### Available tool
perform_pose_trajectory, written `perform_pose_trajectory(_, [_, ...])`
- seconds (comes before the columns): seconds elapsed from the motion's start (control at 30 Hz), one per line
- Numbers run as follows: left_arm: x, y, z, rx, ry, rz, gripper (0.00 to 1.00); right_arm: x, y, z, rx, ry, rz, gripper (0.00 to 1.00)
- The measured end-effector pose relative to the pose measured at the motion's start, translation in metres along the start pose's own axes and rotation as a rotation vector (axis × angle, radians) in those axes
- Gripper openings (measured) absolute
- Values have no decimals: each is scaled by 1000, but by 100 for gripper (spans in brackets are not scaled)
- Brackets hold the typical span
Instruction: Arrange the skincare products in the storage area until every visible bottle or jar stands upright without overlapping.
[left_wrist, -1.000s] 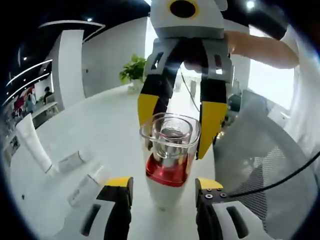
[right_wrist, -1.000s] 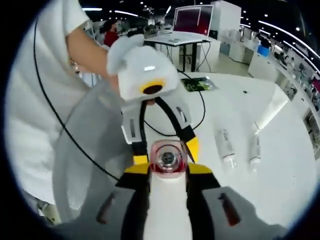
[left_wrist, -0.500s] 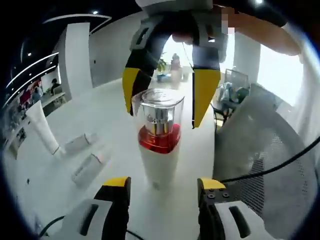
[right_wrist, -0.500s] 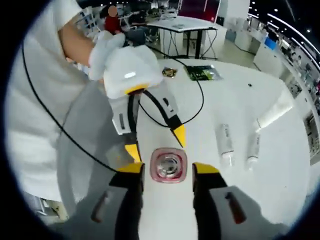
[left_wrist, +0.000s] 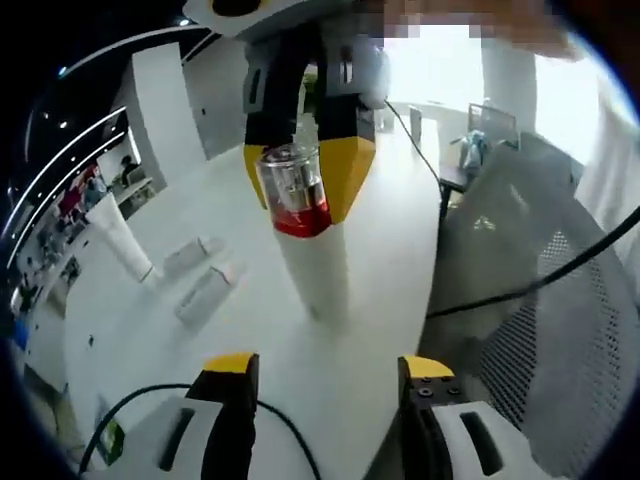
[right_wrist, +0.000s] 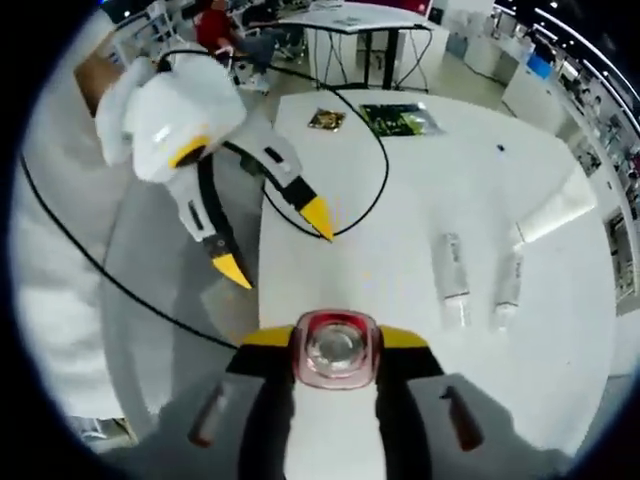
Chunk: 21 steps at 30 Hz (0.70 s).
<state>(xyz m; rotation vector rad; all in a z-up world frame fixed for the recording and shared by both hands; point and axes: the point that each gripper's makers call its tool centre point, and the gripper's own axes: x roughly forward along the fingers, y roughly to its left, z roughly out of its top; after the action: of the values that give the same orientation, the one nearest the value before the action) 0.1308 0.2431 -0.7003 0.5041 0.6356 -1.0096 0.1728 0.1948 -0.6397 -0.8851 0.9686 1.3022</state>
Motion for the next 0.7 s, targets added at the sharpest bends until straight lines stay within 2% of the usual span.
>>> perform_pose_trajectory(0.07, [-4, 6, -7, 10, 55, 48, 53, -1, 2, 0, -36, 11, 7, 29])
perform_pose_trajectory(0.1, [-9, 14, -3, 25, 50, 100, 50, 0, 1, -1, -43, 19, 5, 29])
perform_pose_trajectory(0.13, [-11, 18, 5, 24, 14, 122, 48, 0, 0, -1, -42, 23, 6, 29])
perform_pose_trajectory(0.2, [-18, 21, 9, -42, -21, 152, 48, -1, -1, -1, -48, 35, 8, 29])
perform_pose_trajectory(0.3, [-23, 22, -2, -82, 10, 182, 50, -2, -4, -2, -63, 52, 3, 29])
perform_pose_trajectory(0.33, [-23, 21, -6, -77, 18, 188, 50, -3, -5, -2, -67, 55, 5, 29])
perform_pose_trajectory(0.4, [-26, 23, -21, -19, 71, 231, 49, -6, -7, -1, -76, 59, 6, 29])
perform_pose_trajectory(0.5, [-23, 23, -29, -8, 83, 233, 48, -13, -13, -1, -72, 59, 11, 29])
perform_pose_trajectory(0.53, [-23, 25, -29, -21, 85, 233, 48, -14, -14, -1, -71, 59, 9, 29])
perform_pose_trajectory(0.57, [-22, 25, -29, -67, 81, 227, 48, -17, -19, 0, -59, 51, 5, 29])
perform_pose_trajectory(0.7, [-22, 25, -29, -119, 70, 219, 48, -30, -35, 1, -47, 43, -10, 29])
